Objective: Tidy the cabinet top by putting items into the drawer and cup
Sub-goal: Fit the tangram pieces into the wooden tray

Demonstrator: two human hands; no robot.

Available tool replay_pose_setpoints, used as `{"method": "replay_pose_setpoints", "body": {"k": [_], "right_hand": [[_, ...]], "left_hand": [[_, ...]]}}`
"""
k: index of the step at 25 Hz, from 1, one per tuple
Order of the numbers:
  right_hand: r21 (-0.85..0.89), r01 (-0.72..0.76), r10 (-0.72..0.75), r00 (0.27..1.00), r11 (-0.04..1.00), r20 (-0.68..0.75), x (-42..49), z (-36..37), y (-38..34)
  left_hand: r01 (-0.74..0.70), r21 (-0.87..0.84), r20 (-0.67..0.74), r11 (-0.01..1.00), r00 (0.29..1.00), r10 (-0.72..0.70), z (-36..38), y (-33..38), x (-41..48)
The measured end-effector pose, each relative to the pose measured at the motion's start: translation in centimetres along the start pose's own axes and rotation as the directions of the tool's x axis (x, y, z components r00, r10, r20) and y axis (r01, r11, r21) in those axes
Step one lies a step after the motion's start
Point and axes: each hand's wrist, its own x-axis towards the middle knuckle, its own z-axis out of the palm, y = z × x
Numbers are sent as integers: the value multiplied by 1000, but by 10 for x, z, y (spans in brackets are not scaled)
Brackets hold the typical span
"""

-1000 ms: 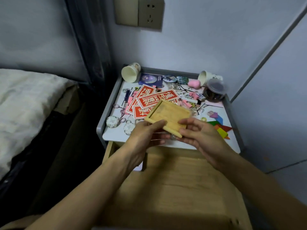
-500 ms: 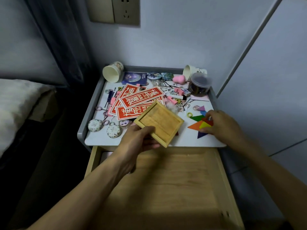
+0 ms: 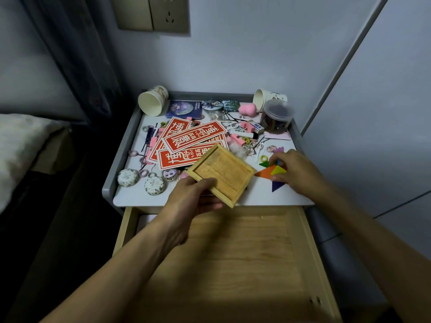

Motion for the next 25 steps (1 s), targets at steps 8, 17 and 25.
{"method": "replay_pose_setpoints", "body": {"k": [8, 17, 25], "right_hand": [[66, -32, 34, 999, 997, -26, 4, 1, -8], [639, -178, 282, 957, 749, -64, 3, -25, 3], [725, 61, -111, 994, 686, 21, -20, -30, -47]], "left_hand": [[7, 8, 14, 1000, 1000, -7, -1, -2, 3], [9, -6, 18, 1000, 1000, -9, -1, -1, 3], [13, -56, -10, 998, 1000, -14, 5, 3, 0]]}}
